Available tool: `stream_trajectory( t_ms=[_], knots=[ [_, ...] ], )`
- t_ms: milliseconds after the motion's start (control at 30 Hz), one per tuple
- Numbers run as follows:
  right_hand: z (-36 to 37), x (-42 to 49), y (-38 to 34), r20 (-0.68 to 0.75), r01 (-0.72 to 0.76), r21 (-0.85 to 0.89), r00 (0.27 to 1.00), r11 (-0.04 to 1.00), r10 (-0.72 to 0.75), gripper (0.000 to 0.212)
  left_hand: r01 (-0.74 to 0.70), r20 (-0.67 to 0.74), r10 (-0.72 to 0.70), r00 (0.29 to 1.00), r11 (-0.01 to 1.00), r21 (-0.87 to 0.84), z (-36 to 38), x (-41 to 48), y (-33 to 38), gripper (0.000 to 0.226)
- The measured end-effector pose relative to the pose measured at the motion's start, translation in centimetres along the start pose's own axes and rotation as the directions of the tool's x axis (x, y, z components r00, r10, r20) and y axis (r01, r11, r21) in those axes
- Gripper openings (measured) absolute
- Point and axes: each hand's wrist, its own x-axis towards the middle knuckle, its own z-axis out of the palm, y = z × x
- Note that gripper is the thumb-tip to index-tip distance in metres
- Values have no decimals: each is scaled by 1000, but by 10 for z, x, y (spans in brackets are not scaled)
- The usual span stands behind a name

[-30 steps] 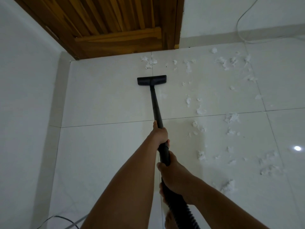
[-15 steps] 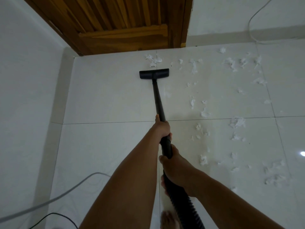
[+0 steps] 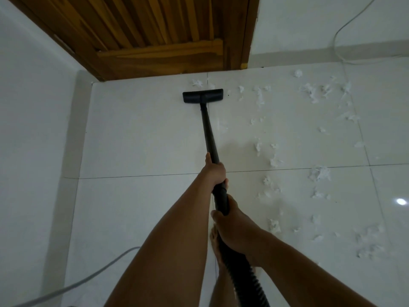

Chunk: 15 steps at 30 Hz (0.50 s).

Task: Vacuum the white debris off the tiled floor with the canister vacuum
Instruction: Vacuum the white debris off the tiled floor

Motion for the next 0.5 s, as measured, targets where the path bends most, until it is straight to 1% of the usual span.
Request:
stream_trajectory(
  t_ms=[233, 500],
  knots=[
    [5, 26, -38, -19, -6, 16, 1000, 1000, 6, 56, -28, 4, 27, 1000, 998, 64, -25, 30, 30, 69],
    [8, 52, -67, -7, -17, 72, 1000, 997, 18, 55, -23, -4, 23, 1000, 998, 56, -44, 54, 57, 68]
  ],
)
